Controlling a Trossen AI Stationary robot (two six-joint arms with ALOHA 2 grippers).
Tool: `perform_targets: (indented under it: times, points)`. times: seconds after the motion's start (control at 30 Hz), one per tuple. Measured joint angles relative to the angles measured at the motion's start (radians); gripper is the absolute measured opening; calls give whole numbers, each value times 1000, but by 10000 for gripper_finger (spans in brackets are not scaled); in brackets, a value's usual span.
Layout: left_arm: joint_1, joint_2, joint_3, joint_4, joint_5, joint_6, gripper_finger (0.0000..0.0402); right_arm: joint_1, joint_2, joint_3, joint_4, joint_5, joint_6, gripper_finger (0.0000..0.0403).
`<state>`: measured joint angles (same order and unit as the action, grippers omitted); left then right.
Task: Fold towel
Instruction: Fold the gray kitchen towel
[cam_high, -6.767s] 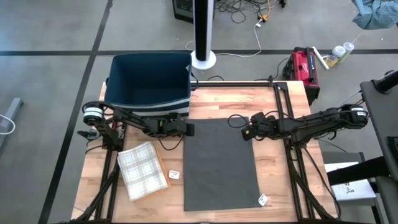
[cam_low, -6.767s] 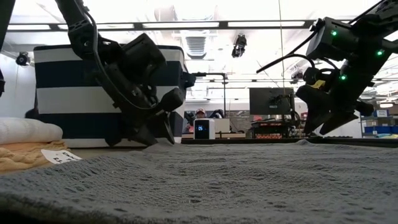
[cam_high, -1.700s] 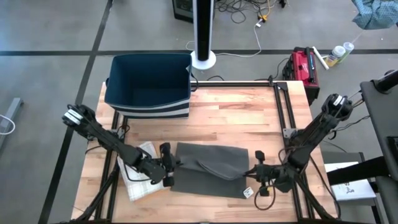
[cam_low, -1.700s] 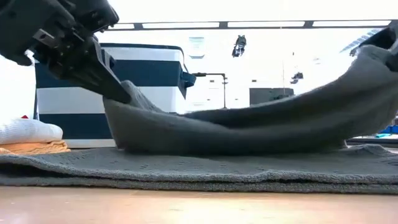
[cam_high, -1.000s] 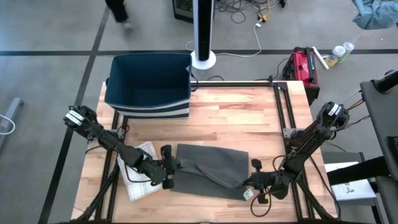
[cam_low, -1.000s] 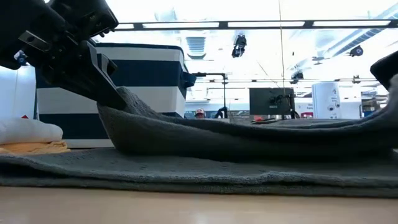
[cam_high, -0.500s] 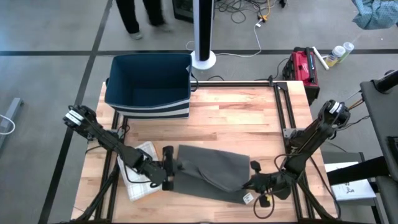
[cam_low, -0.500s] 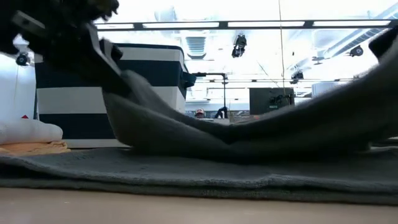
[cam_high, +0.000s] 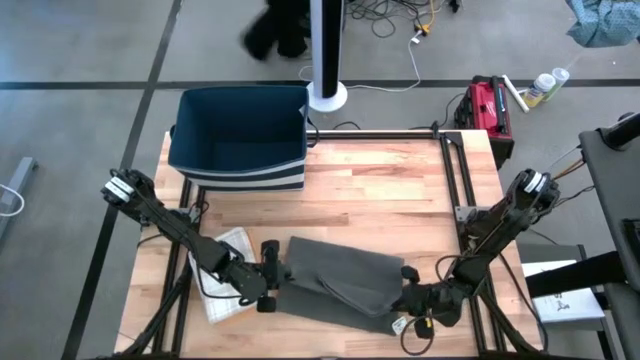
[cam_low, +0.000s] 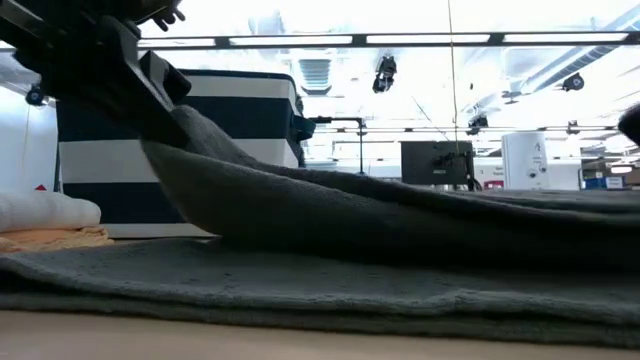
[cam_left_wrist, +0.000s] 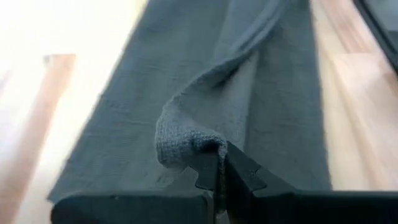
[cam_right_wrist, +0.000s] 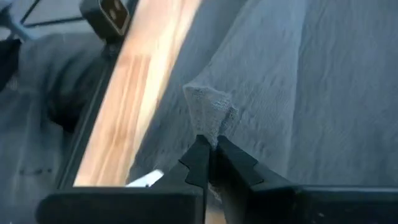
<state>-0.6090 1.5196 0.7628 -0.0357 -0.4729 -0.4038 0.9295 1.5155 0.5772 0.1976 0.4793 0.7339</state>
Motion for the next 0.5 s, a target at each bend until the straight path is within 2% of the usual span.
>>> perform_targets:
  times: [0.1, 0.2, 0.37, 0.5]
  points:
    - [-1, 0, 0, -4, 46, 2, 12, 0, 32, -1, -2, -45, 21, 35]
    - [-2, 0, 0, -5, 47, 1, 29, 0, 39, -1, -1, -59, 38, 56]
    - [-14, 0, 21, -52, 72, 2, 66, 0, -13, 5, 1, -70, 32, 90]
    - [-30, 0, 76, -156, 103, 2, 93, 0, -73, 5, -10, -71, 14, 115]
